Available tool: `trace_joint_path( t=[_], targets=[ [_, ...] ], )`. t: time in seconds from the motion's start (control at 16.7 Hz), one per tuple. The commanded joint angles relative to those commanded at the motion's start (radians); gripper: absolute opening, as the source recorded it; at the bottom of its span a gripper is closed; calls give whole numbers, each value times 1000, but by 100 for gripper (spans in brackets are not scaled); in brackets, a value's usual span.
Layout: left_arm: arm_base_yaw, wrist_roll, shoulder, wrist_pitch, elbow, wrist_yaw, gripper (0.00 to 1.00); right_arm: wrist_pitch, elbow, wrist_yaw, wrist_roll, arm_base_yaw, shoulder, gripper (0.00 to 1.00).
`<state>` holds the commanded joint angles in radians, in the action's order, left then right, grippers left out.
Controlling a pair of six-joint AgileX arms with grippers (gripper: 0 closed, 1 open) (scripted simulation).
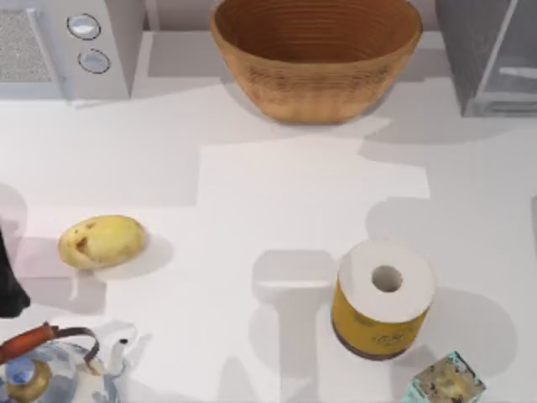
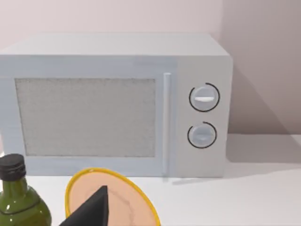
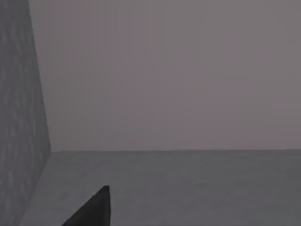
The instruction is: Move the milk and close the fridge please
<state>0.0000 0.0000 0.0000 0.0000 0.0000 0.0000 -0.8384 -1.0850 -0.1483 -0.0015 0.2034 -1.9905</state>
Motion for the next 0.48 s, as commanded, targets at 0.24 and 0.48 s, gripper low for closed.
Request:
trace_joint_path(
  t=[0.24,0.48],
  targets=[
    [0,0,0,0,0,0,100,157,203,42,-6,-22,389,100],
    [0,0,0,0,0,0,100,346,445,81,-9,-59,866,100]
  ],
)
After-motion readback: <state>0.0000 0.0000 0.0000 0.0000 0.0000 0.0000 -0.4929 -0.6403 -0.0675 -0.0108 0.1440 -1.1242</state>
